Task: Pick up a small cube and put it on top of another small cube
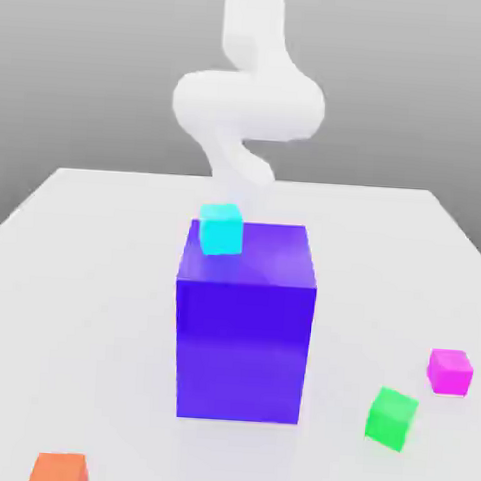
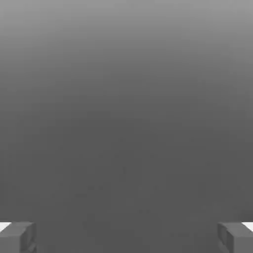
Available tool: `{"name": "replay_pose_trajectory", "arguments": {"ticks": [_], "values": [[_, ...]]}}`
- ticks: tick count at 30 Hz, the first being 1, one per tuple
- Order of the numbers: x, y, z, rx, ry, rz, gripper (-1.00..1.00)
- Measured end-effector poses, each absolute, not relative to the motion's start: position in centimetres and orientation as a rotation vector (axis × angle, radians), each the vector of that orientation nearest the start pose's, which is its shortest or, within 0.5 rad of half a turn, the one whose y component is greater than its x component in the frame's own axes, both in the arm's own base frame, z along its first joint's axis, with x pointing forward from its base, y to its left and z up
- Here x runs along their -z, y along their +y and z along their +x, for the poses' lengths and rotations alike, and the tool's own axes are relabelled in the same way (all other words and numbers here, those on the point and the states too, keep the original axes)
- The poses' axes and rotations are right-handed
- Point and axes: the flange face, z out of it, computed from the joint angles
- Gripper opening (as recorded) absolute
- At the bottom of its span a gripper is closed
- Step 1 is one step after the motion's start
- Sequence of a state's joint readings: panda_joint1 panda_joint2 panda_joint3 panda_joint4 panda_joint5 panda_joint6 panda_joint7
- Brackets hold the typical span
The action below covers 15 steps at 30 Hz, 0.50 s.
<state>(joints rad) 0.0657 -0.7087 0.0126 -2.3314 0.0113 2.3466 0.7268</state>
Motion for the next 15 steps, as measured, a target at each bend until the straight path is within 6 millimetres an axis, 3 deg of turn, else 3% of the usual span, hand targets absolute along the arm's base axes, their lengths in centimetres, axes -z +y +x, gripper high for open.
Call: {"name": "replay_pose_trajectory", "arguments": {"ticks": [3, 7, 11, 15], "values": [[-60.9, 7.7, 41.1, 0.827, 0.646, -2.697, 0.00], [-52.9, 14.0, 43.0, 0.677, 0.336, -2.838, 0.00], [-44.6, 20.2, 42.5, 0.523, 0.004, -2.936, 0.00], [-36.3, 25.7, 39.8, 0.366, -0.345, -2.988, 0.00]]}}
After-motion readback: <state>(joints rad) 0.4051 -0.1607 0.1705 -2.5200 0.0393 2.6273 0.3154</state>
